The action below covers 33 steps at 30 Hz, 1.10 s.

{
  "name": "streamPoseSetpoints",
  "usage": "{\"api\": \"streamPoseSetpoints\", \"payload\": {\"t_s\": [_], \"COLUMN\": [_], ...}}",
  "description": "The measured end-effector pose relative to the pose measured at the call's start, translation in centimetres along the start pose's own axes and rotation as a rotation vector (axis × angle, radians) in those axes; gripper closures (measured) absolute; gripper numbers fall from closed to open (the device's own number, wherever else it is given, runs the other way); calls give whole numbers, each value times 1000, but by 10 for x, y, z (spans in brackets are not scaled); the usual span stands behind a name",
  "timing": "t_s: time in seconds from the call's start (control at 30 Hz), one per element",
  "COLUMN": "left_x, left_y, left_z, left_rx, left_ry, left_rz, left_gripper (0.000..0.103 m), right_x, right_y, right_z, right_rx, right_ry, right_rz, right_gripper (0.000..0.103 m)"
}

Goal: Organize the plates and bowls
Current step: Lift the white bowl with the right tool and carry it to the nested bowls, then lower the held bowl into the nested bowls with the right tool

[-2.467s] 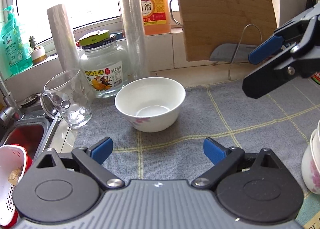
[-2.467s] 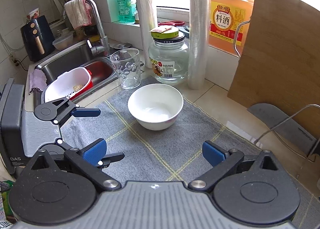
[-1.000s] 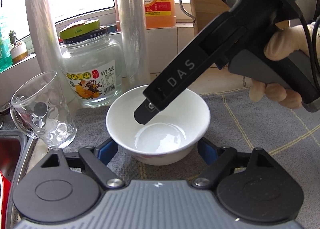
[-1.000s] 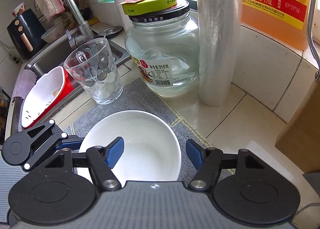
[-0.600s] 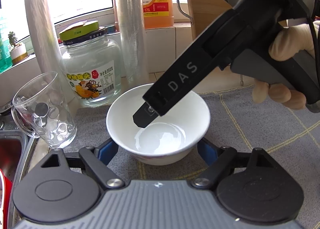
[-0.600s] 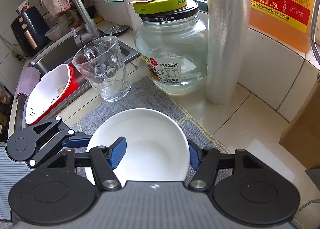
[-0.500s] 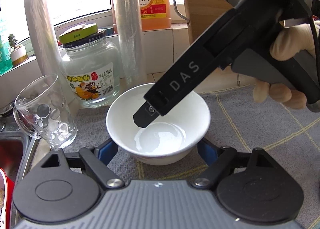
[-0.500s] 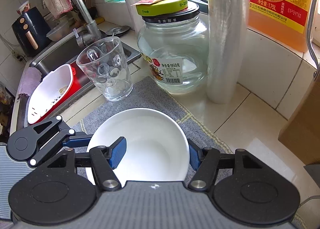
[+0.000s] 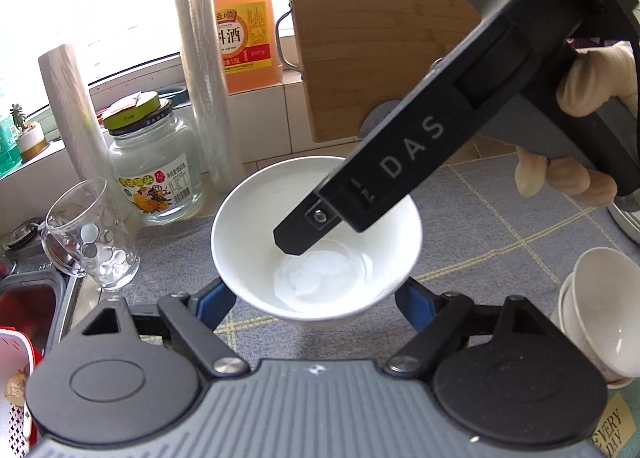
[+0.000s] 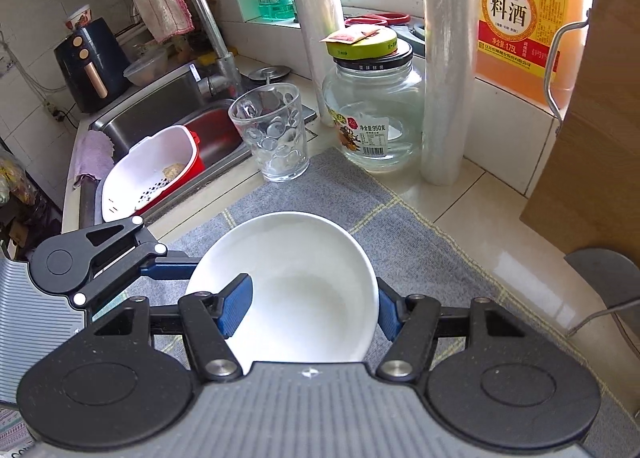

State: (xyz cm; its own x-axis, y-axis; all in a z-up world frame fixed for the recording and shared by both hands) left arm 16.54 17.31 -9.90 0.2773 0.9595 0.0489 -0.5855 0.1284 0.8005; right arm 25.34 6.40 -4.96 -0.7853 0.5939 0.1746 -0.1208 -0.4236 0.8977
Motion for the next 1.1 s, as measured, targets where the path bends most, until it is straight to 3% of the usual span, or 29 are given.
{"api": "streamPoseSetpoints", "payload": {"t_s": [0.43,1.1], "left_x": [-60,-131], "left_y": [45,65], "left_z": [-26,-40], "left_rx": [-10,1], "left_ry": [-45,-135], "left_rz": [-69,-184], "left_gripper": [17,17], "right_x": [26,32], "right_y": [56,106], "right_z": [-75,-164], "right_rx": [-30,-53], "right_ry": [-27,-103], "right_rz": [-17,-87], "right_gripper": [33,32]}}
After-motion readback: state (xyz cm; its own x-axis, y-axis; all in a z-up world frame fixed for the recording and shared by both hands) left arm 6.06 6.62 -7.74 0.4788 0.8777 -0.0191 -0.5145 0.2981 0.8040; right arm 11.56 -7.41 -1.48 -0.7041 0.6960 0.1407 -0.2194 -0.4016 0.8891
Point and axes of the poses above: each gripper's, at about its wrist camera, not at the fingertips, and y roughly against the way its jaws point, x to its left, z to its top, the point moved 3 cm from there along -y, roughly the way its jaws point, and after that the axes turned 15 degrees about x, right-handed, at the moved point
